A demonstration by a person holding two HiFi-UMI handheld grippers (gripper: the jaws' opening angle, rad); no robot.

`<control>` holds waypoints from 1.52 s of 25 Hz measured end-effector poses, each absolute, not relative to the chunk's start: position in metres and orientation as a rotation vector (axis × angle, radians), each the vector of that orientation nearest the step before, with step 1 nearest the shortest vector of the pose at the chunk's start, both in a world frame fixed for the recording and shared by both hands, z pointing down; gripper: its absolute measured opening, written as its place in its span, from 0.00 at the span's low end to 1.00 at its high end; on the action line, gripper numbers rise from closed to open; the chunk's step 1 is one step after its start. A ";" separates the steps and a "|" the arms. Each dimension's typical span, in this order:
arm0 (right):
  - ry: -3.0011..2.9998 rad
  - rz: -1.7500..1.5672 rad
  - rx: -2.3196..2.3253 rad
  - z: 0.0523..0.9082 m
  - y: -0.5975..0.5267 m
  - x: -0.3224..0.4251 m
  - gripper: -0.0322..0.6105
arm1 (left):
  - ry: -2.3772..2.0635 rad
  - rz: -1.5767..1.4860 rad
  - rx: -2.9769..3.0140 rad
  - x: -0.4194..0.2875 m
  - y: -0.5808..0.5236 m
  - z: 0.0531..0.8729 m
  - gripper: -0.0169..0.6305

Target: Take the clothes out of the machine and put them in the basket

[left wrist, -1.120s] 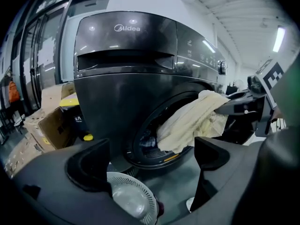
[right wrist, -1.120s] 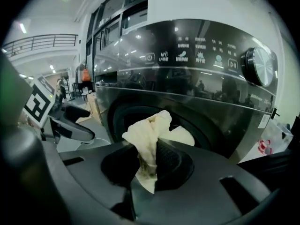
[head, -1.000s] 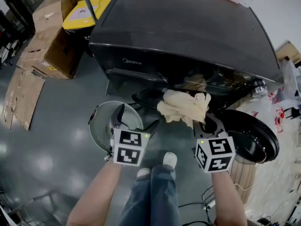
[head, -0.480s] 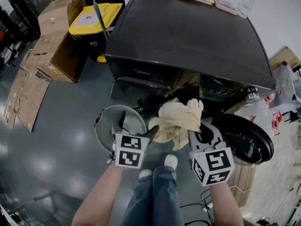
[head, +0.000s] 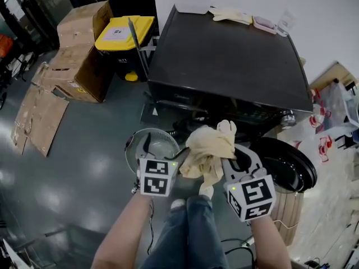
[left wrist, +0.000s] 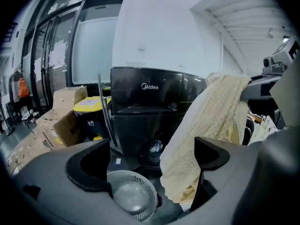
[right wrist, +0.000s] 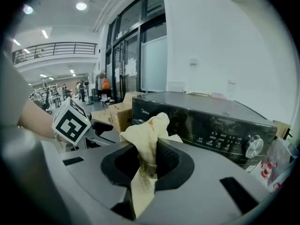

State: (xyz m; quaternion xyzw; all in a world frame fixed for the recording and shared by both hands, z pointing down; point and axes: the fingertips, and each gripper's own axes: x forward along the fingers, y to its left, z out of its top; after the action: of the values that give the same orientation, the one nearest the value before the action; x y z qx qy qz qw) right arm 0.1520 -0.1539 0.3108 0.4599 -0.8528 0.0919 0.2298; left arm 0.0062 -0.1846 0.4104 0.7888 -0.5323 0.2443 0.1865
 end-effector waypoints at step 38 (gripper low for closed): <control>-2.551 0.134 0.768 0.270 -0.160 -0.065 0.14 | -1.926 0.588 1.801 -0.223 -0.104 0.362 0.90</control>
State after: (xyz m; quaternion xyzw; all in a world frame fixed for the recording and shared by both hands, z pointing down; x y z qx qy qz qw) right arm -0.0651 -0.1598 0.2698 0.2797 -0.9296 0.0490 0.2348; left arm -0.2225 -0.1044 0.3616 0.6505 -0.6958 0.2123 0.2182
